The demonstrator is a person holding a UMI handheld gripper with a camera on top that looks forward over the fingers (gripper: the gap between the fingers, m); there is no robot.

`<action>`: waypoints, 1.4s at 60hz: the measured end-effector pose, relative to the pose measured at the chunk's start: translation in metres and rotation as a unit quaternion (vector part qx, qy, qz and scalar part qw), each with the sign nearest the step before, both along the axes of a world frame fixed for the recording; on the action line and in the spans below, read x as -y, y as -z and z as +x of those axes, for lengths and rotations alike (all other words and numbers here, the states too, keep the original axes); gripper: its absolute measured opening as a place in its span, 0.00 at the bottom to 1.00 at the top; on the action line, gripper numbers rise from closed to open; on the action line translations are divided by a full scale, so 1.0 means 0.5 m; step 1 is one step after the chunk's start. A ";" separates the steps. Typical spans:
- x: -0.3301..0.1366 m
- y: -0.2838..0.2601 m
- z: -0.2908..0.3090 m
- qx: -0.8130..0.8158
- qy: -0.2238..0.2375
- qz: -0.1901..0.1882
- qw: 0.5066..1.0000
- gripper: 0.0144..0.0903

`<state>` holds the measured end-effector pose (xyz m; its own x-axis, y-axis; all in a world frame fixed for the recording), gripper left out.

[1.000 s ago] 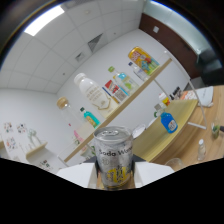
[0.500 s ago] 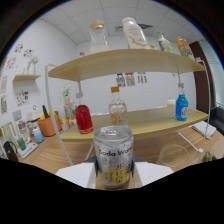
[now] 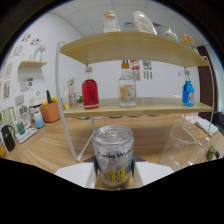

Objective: Make me a cup of Mojito.

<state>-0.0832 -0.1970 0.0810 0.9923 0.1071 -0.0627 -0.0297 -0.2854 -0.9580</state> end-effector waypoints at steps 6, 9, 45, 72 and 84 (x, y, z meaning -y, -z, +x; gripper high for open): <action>0.013 0.003 0.001 0.004 -0.001 0.003 1.000 0.52; 0.015 0.004 0.003 0.001 0.003 0.001 1.000 0.52; 0.216 -0.145 0.046 0.017 0.045 -0.096 0.994 0.93; 0.307 -0.166 0.198 0.049 0.071 -0.124 0.989 0.94; 0.314 -0.164 0.229 0.047 0.068 -0.131 0.988 0.94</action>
<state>0.0313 -0.3539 0.1628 0.9991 -0.0345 0.0226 0.0012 -0.5242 -0.8516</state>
